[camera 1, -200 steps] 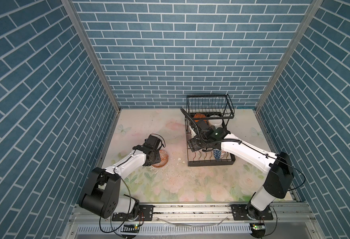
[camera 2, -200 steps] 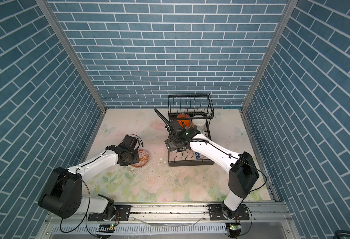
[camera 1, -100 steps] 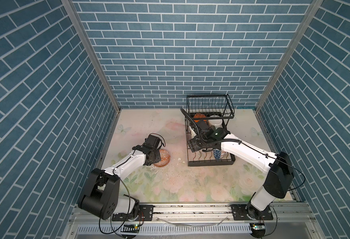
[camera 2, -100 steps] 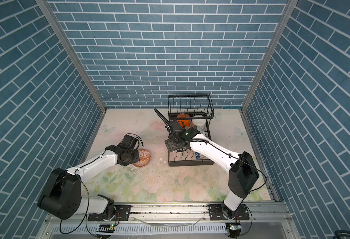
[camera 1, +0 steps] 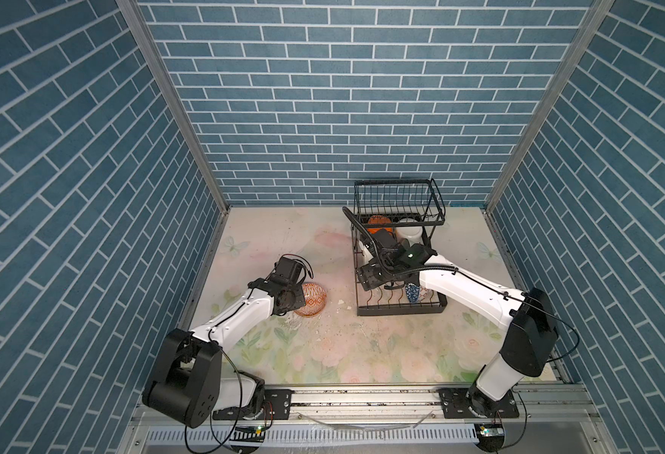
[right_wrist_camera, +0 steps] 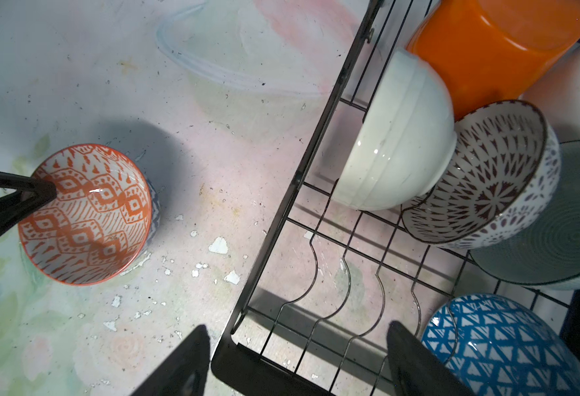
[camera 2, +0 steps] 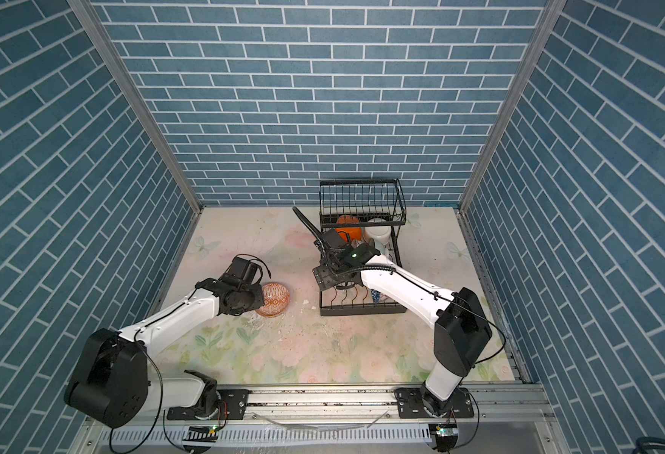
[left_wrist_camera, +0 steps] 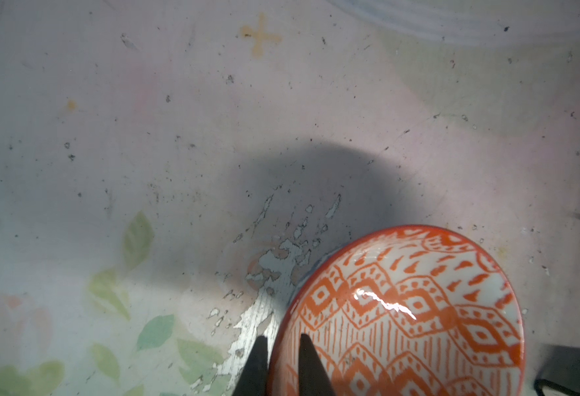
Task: Load bowls into a dish rack
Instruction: Move the bowl to the center of the table, then pick up the bowl from the center of the table.
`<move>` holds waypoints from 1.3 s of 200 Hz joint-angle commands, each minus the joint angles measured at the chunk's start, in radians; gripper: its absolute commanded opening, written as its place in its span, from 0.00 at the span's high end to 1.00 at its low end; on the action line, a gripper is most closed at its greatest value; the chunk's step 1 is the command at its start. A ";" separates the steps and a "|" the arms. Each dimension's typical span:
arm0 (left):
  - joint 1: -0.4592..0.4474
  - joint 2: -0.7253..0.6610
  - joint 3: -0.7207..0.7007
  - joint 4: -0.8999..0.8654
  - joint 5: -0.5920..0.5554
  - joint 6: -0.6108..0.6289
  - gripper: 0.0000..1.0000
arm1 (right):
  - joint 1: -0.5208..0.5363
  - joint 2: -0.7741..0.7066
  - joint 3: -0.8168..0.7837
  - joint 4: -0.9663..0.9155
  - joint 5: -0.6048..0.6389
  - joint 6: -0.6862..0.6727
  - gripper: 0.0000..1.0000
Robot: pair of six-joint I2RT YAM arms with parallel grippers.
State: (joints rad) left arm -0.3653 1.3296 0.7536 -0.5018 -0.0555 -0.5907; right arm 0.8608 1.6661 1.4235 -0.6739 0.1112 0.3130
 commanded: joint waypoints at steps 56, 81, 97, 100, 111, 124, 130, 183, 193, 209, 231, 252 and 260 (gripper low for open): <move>0.003 0.061 -0.016 0.025 0.016 0.004 0.80 | -0.004 0.003 -0.036 0.011 -0.014 0.010 0.19; 0.003 0.071 -0.016 0.032 0.016 0.005 0.86 | -0.004 0.006 -0.035 0.013 -0.013 0.009 0.19; 0.003 0.071 -0.018 0.033 0.017 0.005 0.88 | -0.003 0.009 -0.035 0.013 -0.013 0.010 0.19; 0.004 0.070 -0.017 0.033 0.017 0.006 0.88 | -0.004 0.008 -0.036 0.013 -0.014 0.011 0.19; 0.003 0.064 -0.017 0.033 0.017 0.006 0.90 | -0.004 0.007 -0.035 0.013 -0.015 0.011 0.19; 0.004 0.057 -0.018 0.032 0.018 0.006 0.95 | -0.004 0.008 -0.037 0.015 -0.017 0.011 0.19; 0.003 0.052 -0.020 0.034 0.019 0.006 0.97 | -0.004 0.008 -0.037 0.016 -0.018 0.011 0.19; 0.003 -0.043 -0.049 0.075 0.055 0.007 1.00 | -0.006 0.009 -0.027 0.026 -0.046 0.012 0.19; 0.003 -0.065 -0.053 0.091 0.068 0.009 1.00 | -0.005 0.009 -0.026 0.028 -0.050 0.013 0.19; 0.002 -0.099 -0.069 0.116 0.093 0.009 1.00 | -0.004 0.014 -0.023 0.028 -0.062 0.012 0.19; -0.001 -0.140 -0.087 0.142 0.118 -0.001 1.00 | -0.005 0.020 -0.018 0.028 -0.086 0.012 0.19; -0.001 -0.175 -0.094 0.160 0.142 -0.016 1.00 | -0.004 0.022 -0.011 0.031 -0.106 0.012 0.20; -0.003 -0.187 -0.094 0.165 0.147 -0.023 1.00 | -0.004 0.021 -0.009 0.034 -0.114 0.012 0.20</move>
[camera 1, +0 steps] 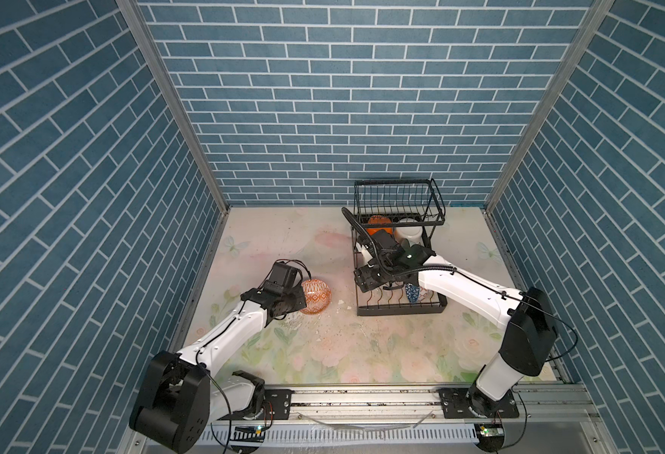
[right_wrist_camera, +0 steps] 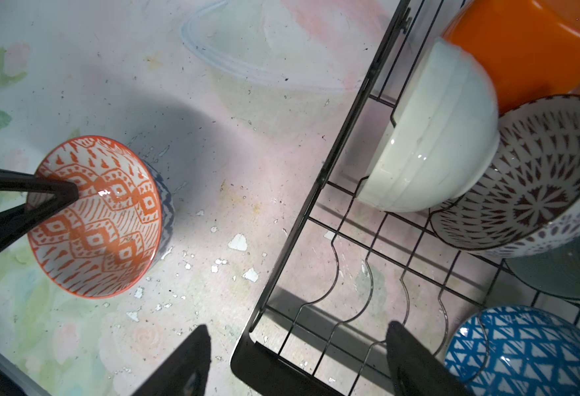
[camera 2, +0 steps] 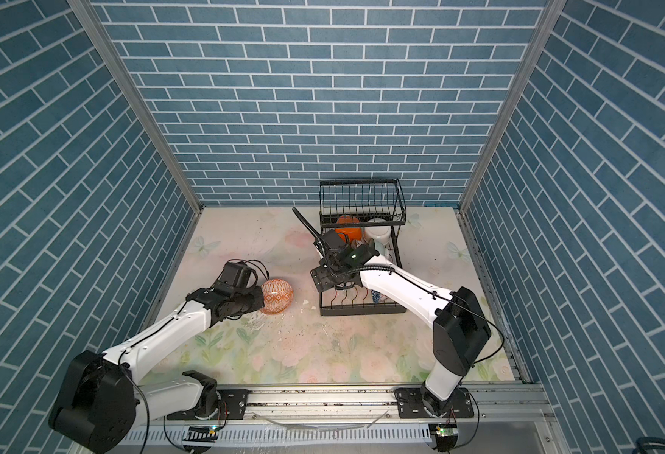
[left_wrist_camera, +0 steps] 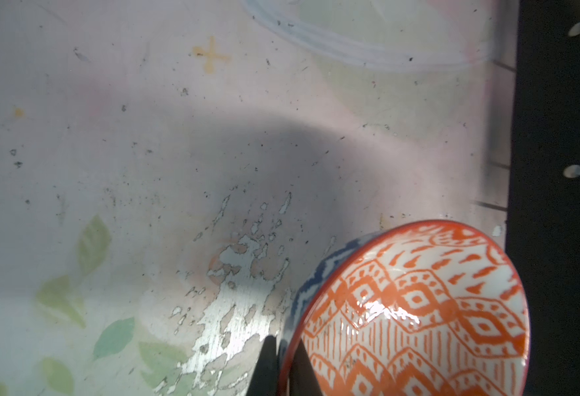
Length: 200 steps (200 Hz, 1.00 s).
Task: Load bowls into a dish rack
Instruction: Pick up the bowl from the center of the table, then place the bowl in the dish rack.
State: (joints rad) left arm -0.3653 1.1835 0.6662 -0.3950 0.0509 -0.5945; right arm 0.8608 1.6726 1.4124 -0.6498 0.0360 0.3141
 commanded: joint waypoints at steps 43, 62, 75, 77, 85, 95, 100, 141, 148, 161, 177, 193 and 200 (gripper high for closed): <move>-0.025 -0.080 0.028 0.041 0.038 -0.036 1.00 | 0.001 0.008 0.026 0.029 -0.117 0.010 0.24; -0.044 -0.077 0.065 0.026 0.025 -0.039 1.00 | 0.006 0.010 0.043 0.035 -0.162 0.008 0.26; -0.061 -0.069 0.084 0.026 0.017 -0.039 1.00 | 0.013 0.016 0.058 0.032 -0.176 0.007 0.28; -0.063 -0.067 0.086 0.028 0.018 -0.039 1.00 | 0.014 0.018 0.060 0.031 -0.177 0.007 0.28; -0.074 -0.059 0.098 0.031 0.014 -0.040 1.00 | 0.017 0.024 0.068 0.030 -0.185 0.006 0.29; -0.090 -0.047 0.114 0.033 0.006 -0.039 1.00 | 0.021 0.033 0.078 0.027 -0.189 0.007 0.31; -0.097 -0.041 0.123 0.033 0.003 -0.039 1.00 | 0.022 0.036 0.082 0.024 -0.188 0.007 0.32; -0.151 0.021 0.185 0.045 -0.009 -0.034 1.00 | 0.034 0.056 0.095 0.013 -0.172 0.022 0.39; -0.160 0.029 0.193 0.048 -0.012 -0.032 1.00 | 0.034 0.058 0.096 0.009 -0.156 0.028 0.40; -0.175 0.041 0.204 0.054 -0.014 -0.033 1.00 | 0.035 0.058 0.096 0.002 -0.133 0.031 0.42; -0.190 0.054 0.217 0.057 -0.014 -0.033 1.00 | 0.035 0.059 0.097 -0.006 -0.109 0.033 0.44; -0.201 0.067 0.231 0.052 -0.017 -0.034 1.00 | 0.035 0.058 0.100 -0.010 -0.086 0.037 0.48; -0.207 0.071 0.238 0.047 -0.021 -0.034 1.00 | 0.036 0.059 0.101 -0.011 -0.078 0.039 0.50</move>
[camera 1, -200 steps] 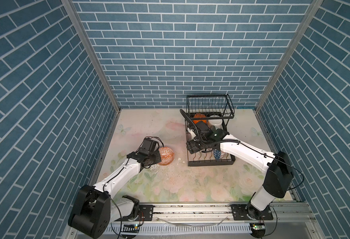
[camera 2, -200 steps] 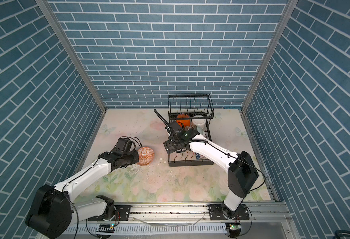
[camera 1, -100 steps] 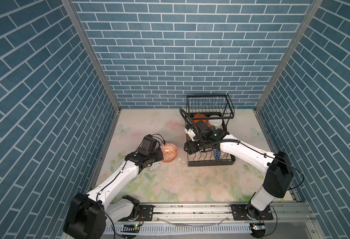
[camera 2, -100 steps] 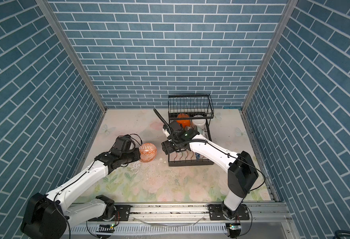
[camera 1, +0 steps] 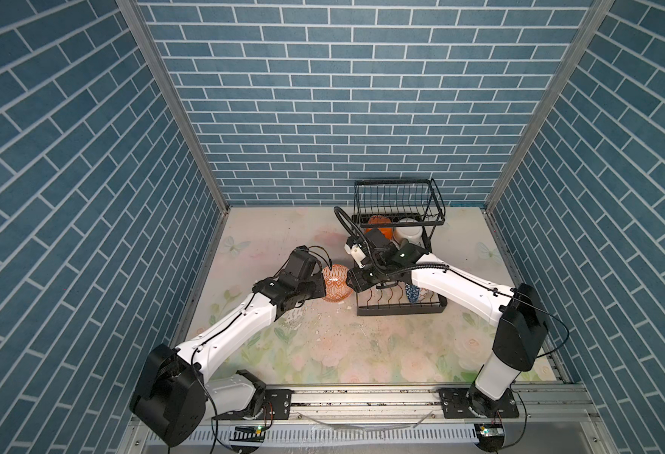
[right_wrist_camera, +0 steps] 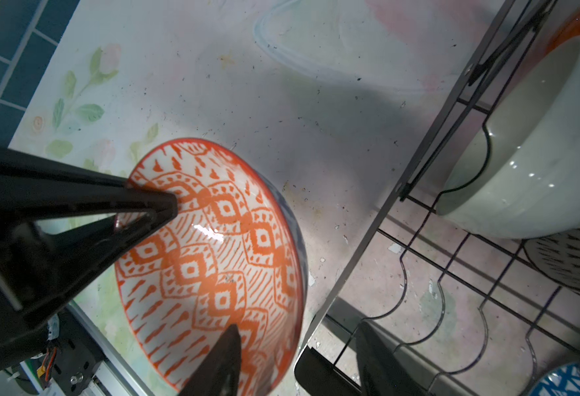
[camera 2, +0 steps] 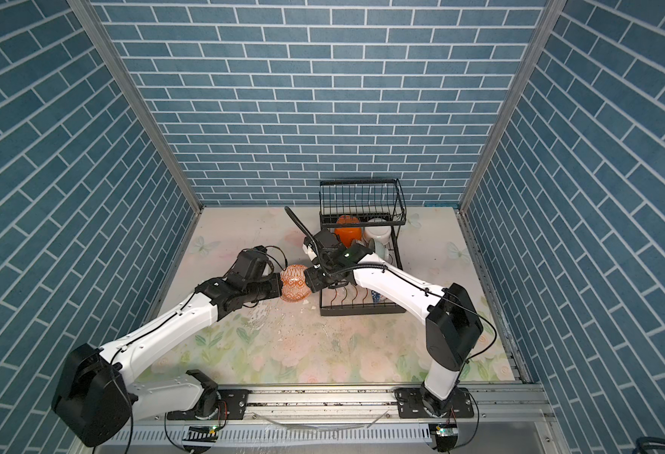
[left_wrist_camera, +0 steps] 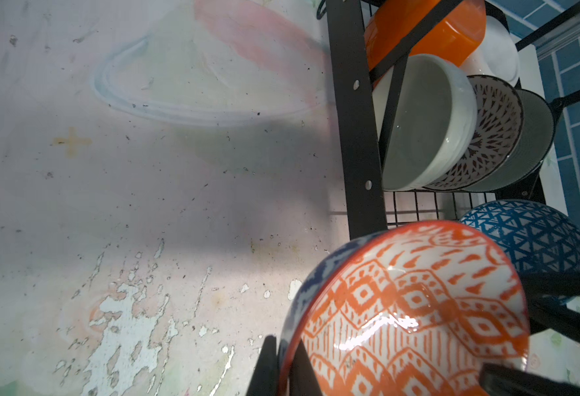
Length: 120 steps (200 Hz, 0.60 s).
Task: Load bowls into a dish rack
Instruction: Place the bowl in the dish rack.
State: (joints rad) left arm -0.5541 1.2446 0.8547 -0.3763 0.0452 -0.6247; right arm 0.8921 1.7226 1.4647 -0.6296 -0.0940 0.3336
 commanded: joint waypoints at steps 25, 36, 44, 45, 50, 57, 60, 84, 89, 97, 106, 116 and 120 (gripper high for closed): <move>-0.039 0.018 0.063 0.017 -0.038 -0.002 1.00 | 0.005 0.017 0.056 -0.047 0.108 0.025 0.60; -0.049 0.018 0.066 0.012 -0.049 -0.003 1.00 | 0.005 0.019 0.061 -0.054 0.138 0.024 0.62; -0.055 0.016 0.067 0.008 -0.055 -0.001 1.00 | 0.004 0.020 0.062 -0.059 0.154 0.025 0.65; -0.056 0.015 0.067 0.008 -0.056 -0.002 1.00 | 0.005 0.020 0.063 -0.059 0.155 0.025 0.65; -0.059 0.016 0.067 0.007 -0.057 -0.003 1.00 | 0.004 0.020 0.065 -0.061 0.161 0.025 0.67; -0.062 0.016 0.067 0.008 -0.059 -0.004 1.00 | 0.005 0.021 0.064 -0.061 0.163 0.024 0.68; -0.064 0.016 0.067 0.008 -0.060 -0.003 1.00 | 0.003 0.022 0.063 -0.061 0.164 0.024 0.69; -0.079 0.018 0.069 0.011 -0.070 -0.007 1.00 | 0.005 0.026 0.066 -0.062 0.169 0.025 0.75; -0.081 0.018 0.070 0.013 -0.071 -0.008 1.00 | 0.004 0.028 0.067 -0.064 0.171 0.027 0.76; -0.084 0.021 0.069 0.018 -0.069 -0.010 1.00 | 0.003 0.033 0.071 -0.071 0.178 0.029 0.80; -0.086 0.025 0.068 0.023 -0.067 -0.013 1.00 | 0.004 0.037 0.075 -0.077 0.185 0.031 0.83; -0.087 0.027 0.067 0.029 -0.065 -0.017 1.00 | 0.005 0.041 0.075 -0.080 0.190 0.032 0.85; -0.087 0.029 0.066 0.031 -0.063 -0.019 1.00 | 0.004 0.041 0.075 -0.081 0.193 0.033 0.86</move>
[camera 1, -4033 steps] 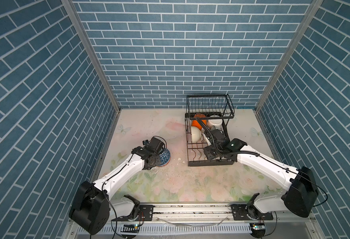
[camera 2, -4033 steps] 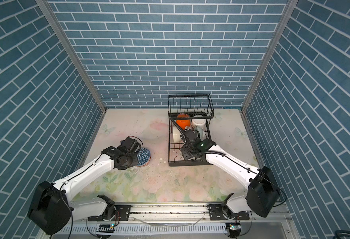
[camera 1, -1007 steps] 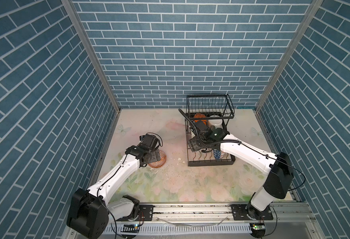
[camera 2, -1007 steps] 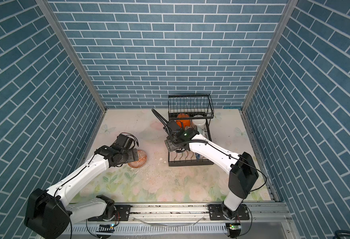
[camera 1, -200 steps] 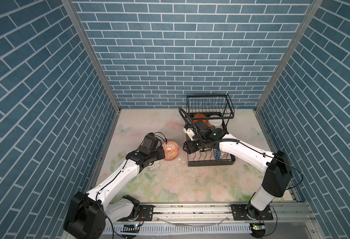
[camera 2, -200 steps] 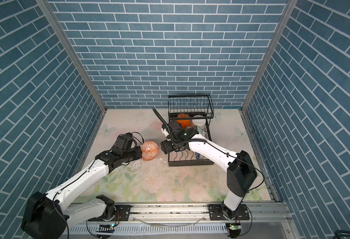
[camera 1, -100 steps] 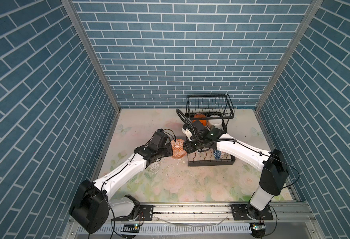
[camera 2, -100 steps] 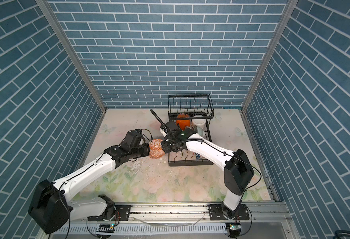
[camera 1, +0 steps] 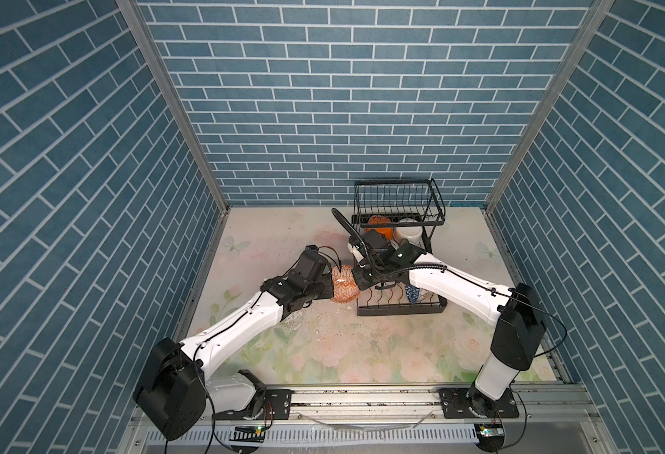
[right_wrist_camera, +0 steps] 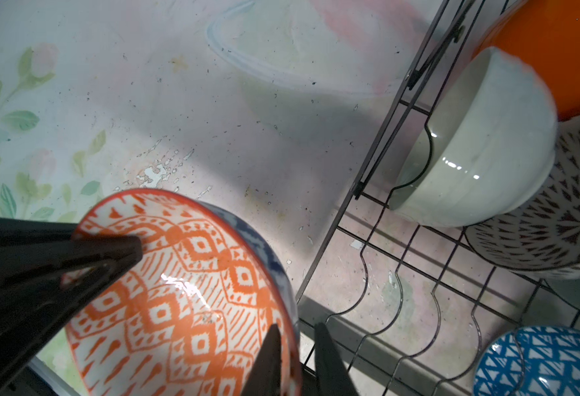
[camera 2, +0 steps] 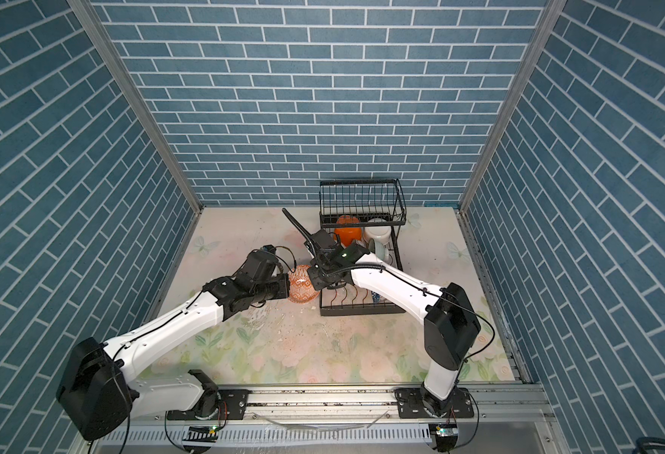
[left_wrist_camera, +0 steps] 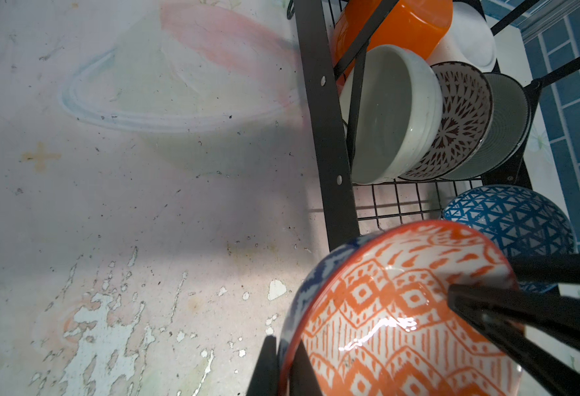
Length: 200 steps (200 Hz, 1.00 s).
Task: Load bowls into a dish rack
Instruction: Place the bowl in the dish rack.
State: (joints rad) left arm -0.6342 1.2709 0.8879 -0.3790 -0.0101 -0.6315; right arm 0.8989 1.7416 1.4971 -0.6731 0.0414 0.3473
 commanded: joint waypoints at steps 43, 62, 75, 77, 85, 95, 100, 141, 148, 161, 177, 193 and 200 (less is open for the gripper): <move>-0.015 0.010 0.026 0.061 -0.004 -0.024 1.00 | 0.000 0.024 0.040 -0.040 0.078 0.027 0.98; -0.015 0.009 0.022 0.065 -0.004 -0.028 1.00 | 0.001 0.021 0.038 -0.041 0.093 0.028 1.00; -0.015 0.009 0.020 0.065 -0.005 -0.029 1.00 | 0.004 0.019 0.035 -0.042 0.107 0.030 1.00; -0.015 0.009 0.020 0.066 -0.005 -0.029 1.00 | 0.005 0.018 0.035 -0.041 0.108 0.030 1.00; -0.016 0.008 0.019 0.066 -0.006 -0.030 1.00 | 0.005 0.015 0.034 -0.040 0.115 0.032 1.00; -0.015 0.006 0.016 0.066 -0.009 -0.031 0.98 | 0.007 0.012 0.032 -0.041 0.122 0.032 1.00; -0.015 0.005 0.014 0.068 -0.012 -0.033 0.95 | 0.007 0.011 0.032 -0.042 0.124 0.033 1.00; -0.015 -0.024 -0.006 0.065 -0.025 -0.034 0.76 | 0.008 -0.010 0.025 -0.042 0.136 0.036 1.00; -0.015 -0.030 -0.009 0.064 -0.027 -0.034 0.73 | 0.008 -0.012 0.029 -0.046 0.139 0.037 1.00; -0.016 -0.038 -0.016 0.062 -0.032 -0.033 0.67 | 0.008 -0.011 0.038 -0.063 0.147 0.035 1.00; -0.016 -0.049 -0.023 0.060 -0.040 -0.031 0.58 | 0.008 -0.014 0.048 -0.079 0.155 0.033 1.00; -0.015 -0.060 -0.029 0.057 -0.048 -0.028 0.47 | 0.007 -0.021 0.048 -0.089 0.169 0.030 1.00; -0.016 -0.064 -0.030 0.057 -0.051 -0.028 0.40 | 0.008 -0.026 0.048 -0.096 0.178 0.029 1.00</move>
State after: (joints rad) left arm -0.6464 1.2293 0.8822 -0.3214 -0.0345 -0.6659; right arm 0.9070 1.7515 1.4982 -0.7383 0.1741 0.3687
